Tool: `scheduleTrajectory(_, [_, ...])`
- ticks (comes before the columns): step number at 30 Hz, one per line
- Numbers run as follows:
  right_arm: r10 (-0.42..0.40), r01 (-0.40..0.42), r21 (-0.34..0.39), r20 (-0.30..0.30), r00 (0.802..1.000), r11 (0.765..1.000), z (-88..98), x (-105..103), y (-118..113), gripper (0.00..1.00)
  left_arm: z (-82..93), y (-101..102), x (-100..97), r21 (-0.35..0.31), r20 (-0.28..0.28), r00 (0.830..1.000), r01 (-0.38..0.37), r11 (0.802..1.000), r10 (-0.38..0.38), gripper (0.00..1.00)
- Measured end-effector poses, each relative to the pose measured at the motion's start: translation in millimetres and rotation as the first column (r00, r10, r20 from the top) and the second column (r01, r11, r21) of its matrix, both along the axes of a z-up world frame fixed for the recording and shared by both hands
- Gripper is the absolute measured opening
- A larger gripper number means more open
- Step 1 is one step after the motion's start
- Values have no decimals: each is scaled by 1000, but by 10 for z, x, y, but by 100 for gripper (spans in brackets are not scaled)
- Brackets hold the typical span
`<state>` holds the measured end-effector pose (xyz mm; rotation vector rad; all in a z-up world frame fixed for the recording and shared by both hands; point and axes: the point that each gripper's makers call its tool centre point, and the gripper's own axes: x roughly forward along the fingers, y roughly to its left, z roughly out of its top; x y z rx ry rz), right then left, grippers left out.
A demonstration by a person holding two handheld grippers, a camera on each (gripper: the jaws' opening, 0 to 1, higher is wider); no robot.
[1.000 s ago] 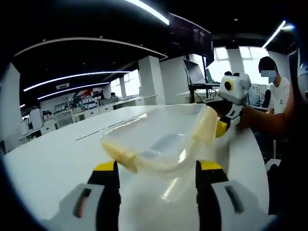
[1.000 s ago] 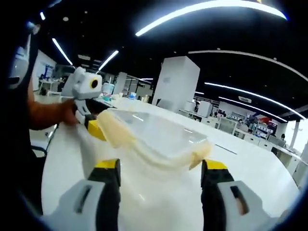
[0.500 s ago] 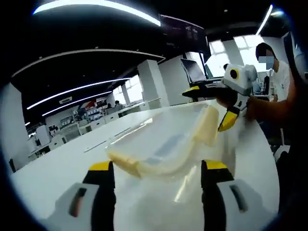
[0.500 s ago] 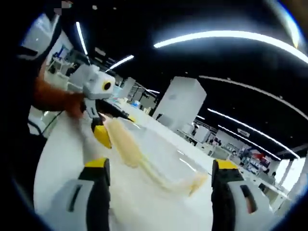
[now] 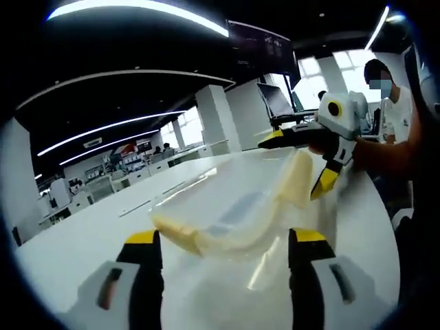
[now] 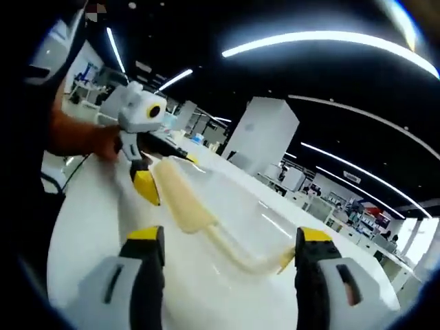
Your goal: Snap each plastic latch of the storage box into its locked position after aligning the lid with the box until every specified latch is closed and the lid sits flush.
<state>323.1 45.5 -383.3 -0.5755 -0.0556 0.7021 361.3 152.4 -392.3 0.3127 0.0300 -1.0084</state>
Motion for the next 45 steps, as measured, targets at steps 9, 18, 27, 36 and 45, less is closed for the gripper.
scheduleTrajectory(9, [49,-63,-193,-75,996,979,-125,-25,-51,74,-13,-17,-9,1,-1,1000,7,1000,-7,71])
scheduleTrajectory(18, [23,-47,-198,-124,992,979,-204,-81,8,87,-9,-22,-14,1,1,1000,9,1000,-9,71])
scheduleTrajectory(27, [15,-36,-186,-113,994,982,-171,-33,-7,89,-21,-22,-13,5,-1,1000,7,1000,-7,72])
scheduleTrajectory(36, [-55,34,-181,-111,992,983,-294,163,-134,91,-36,-28,-7,17,-2,1000,10,1000,-10,73])
scheduleTrajectory(45, [-17,52,184,-185,983,982,-88,158,-229,72,42,28,9,-20,-7,1000,0,1000,0,70])
